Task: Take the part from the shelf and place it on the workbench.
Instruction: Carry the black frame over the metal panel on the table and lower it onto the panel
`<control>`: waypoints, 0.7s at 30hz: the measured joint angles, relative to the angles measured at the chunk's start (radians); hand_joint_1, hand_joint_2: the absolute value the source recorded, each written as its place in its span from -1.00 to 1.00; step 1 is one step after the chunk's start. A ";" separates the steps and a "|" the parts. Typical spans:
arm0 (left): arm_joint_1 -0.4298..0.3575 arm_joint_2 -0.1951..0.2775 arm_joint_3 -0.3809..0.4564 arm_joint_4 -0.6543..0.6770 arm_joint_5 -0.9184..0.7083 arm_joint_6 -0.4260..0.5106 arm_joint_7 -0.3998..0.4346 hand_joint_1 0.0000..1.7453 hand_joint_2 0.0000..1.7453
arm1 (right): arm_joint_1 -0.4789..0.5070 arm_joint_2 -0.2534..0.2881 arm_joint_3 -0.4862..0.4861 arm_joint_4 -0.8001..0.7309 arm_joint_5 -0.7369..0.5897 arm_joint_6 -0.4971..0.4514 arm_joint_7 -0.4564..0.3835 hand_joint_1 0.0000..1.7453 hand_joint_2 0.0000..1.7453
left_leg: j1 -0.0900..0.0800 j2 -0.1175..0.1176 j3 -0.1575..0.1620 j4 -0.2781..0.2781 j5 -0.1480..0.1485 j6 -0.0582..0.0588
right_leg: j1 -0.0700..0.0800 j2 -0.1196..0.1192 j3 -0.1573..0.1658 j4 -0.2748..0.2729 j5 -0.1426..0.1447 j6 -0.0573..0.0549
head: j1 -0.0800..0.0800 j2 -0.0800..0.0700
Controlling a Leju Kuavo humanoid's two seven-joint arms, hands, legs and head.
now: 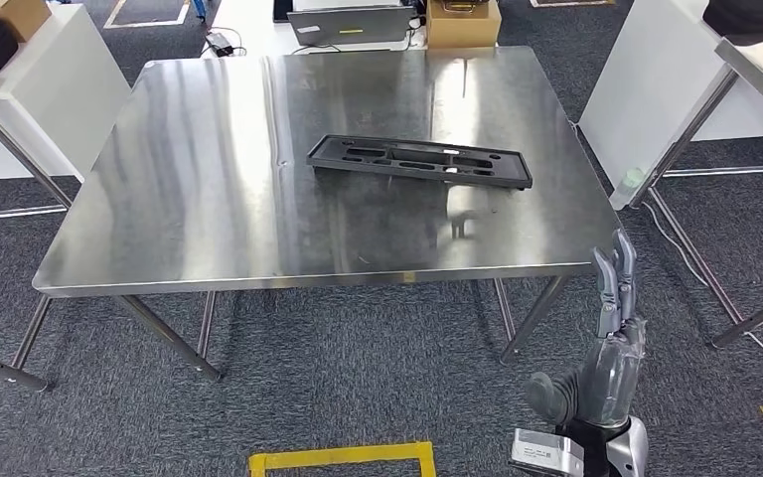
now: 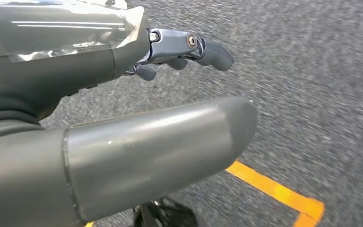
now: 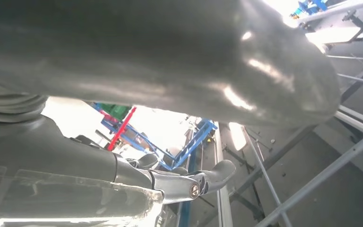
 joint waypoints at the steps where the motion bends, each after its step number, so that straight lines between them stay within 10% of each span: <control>1: 0.000 0.000 0.000 -0.001 0.000 0.000 0.000 -1.00 -1.00 | 0.000 0.000 0.000 0.000 0.000 0.001 0.000 -1.00 -1.00 | 0.003 0.000 0.053 -0.063 0.023 -0.001 | -0.001 0.000 -0.012 0.005 0.007 0.006 | 0.000 0.000; 4: -0.002 0.000 0.000 -0.005 -0.001 0.000 0.001 -1.00 -1.00 | 0.003 0.004 -0.002 -0.006 0.000 0.011 -0.001 -1.00 -1.00 | -0.001 -0.004 0.178 -0.246 0.015 0.007 | 0.000 -0.002 -0.031 0.013 0.027 0.027 | 0.001 0.000; 7: -0.001 -0.001 0.004 -0.006 -0.003 0.002 0.002 -1.00 -1.00 | 0.013 0.011 -0.003 -0.009 -0.004 0.024 -0.004 -1.00 -1.00 | -0.012 -0.003 0.168 -0.269 0.025 0.034 | -0.001 -0.003 -0.041 0.011 0.042 0.050 | 0.002 0.000; 13: -0.001 -0.006 0.013 -0.010 -0.009 0.004 0.003 -1.00 -1.00 | 0.039 0.026 -0.026 0.001 -0.058 0.075 0.026 -1.00 -1.00 | -0.023 0.008 0.082 -0.276 0.099 0.074 | 0.003 0.005 -0.113 0.284 -0.149 0.033 | 0.004 0.000; 16: 0.000 -0.012 0.026 -0.011 -0.019 0.008 0.003 -1.00 -1.00 | 0.043 0.051 -0.067 0.057 -0.154 0.169 0.087 -1.00 -1.00 | -0.031 0.009 0.041 -0.270 0.133 0.073 | 0.008 0.006 -0.025 0.238 -0.094 0.058 | 0.004 0.000; 19: -0.001 -0.019 0.045 -0.013 -0.024 0.010 0.003 -1.00 -1.00 | 0.019 0.090 -0.150 0.209 -0.253 0.290 0.169 -1.00 -1.00 | -0.037 0.008 0.016 -0.261 0.162 0.062 | 0.021 0.007 0.129 0.008 -0.096 0.036 | 0.002 0.000; 21: -0.001 -0.022 0.058 -0.014 -0.034 0.010 0.009 -1.00 -1.00 | -0.038 0.105 -0.226 0.407 -0.212 0.312 0.231 -1.00 -1.00 | -0.034 0.008 0.011 -0.264 0.181 0.051 | 0.028 0.007 0.151 -0.048 -0.103 0.018 | 0.000 0.000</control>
